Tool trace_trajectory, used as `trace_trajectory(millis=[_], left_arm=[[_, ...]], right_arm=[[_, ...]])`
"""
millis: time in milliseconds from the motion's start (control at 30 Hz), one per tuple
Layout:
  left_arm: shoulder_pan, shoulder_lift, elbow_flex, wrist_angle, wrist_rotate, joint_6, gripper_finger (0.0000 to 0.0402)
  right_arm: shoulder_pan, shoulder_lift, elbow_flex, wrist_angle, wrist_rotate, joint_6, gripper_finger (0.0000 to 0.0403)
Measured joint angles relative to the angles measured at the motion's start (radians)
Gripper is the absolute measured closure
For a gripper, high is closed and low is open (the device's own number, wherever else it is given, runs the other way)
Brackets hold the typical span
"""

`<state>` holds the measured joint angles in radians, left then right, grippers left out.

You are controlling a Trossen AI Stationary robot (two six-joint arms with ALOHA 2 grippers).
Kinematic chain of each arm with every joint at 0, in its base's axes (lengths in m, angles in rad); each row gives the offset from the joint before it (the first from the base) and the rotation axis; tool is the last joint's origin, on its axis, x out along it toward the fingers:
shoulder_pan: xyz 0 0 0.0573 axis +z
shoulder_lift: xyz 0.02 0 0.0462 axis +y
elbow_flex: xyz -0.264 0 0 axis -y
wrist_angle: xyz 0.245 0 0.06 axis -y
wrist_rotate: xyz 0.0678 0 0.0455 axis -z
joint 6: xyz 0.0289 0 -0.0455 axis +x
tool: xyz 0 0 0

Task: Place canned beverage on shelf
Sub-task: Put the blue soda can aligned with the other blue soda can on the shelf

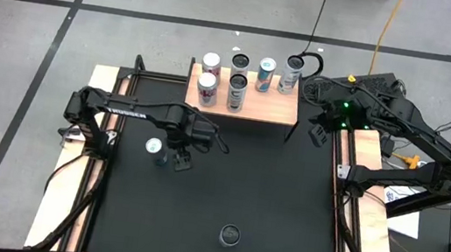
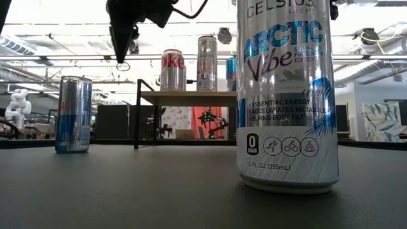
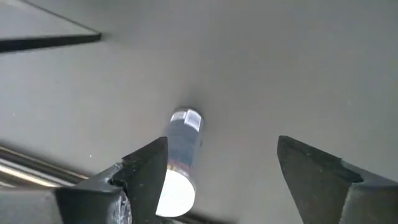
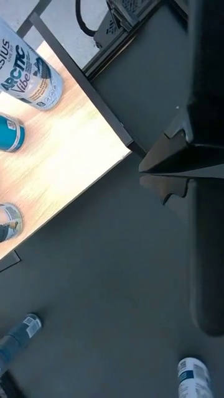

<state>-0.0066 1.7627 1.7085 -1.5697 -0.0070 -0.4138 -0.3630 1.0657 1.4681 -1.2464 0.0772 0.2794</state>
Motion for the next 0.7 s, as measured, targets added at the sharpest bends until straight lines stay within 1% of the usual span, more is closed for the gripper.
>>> trace_trajectory(millis=[167, 267, 367, 533, 700], left_arm=[[-0.003, -0.011, -0.023, 0.000, 0.005, -0.022, 0.0114], [-0.003, -0.050, -0.028, 0.001, 0.002, -0.042, 0.0114], [0.005, -0.087, -0.043, 0.002, -0.043, -0.090, 0.0114], [0.015, -0.192, -0.124, -0.002, -0.056, -0.178, 0.0114], [0.011, -0.261, -0.212, 0.002, -0.054, -0.214, 0.0114]], right_arm=[[0.000, 0.000, 0.000, 0.000, 0.000, -0.011, 0.0403], [0.000, 0.000, 0.000, 0.000, 0.000, -0.016, 0.0403], [0.000, 0.000, 0.000, 0.000, 0.000, -0.035, 0.0403], [0.000, 0.000, 0.000, -0.001, 0.000, -0.036, 0.0403], [0.000, 0.000, 0.000, -0.001, 0.000, -0.034, 0.0403]])
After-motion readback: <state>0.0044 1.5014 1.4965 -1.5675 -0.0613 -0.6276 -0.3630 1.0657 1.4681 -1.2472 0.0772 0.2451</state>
